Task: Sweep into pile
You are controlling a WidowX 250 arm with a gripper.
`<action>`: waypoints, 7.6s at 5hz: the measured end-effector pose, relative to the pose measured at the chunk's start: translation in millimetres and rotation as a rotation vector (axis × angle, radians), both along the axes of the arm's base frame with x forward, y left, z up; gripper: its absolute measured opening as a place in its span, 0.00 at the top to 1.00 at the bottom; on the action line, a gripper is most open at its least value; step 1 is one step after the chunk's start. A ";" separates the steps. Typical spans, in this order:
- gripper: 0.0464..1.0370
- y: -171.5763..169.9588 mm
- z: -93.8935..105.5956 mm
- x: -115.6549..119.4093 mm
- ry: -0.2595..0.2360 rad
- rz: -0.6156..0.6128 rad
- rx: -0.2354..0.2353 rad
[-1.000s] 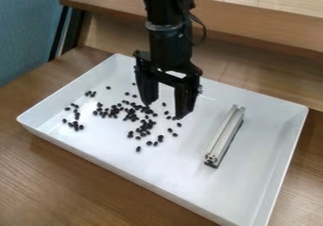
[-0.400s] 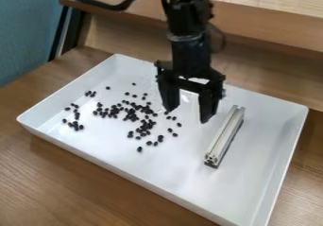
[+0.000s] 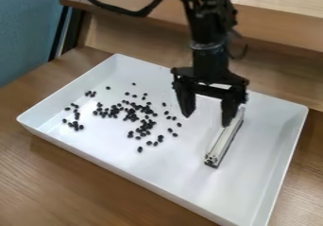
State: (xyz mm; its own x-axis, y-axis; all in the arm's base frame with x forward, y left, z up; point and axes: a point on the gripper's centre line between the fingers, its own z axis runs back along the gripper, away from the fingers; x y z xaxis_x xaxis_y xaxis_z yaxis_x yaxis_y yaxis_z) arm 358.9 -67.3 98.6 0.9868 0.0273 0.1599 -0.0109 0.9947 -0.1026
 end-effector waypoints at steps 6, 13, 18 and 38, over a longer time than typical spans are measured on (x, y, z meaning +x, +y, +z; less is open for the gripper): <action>0.04 -13.5 -29.1 14.0 -0.006 0.165 0.011; 0.63 -14.9 -67.8 37.6 0.032 0.138 0.049; 0.64 13.0 -67.3 -21.0 0.098 -0.116 0.013; 0.04 197.9 -64.8 9.4 0.069 -0.092 0.105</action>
State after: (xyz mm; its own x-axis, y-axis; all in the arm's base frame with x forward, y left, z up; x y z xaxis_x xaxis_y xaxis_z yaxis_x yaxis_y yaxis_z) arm 368.3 130.6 33.8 0.9931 -0.0766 0.0883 0.0769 0.9970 -0.0003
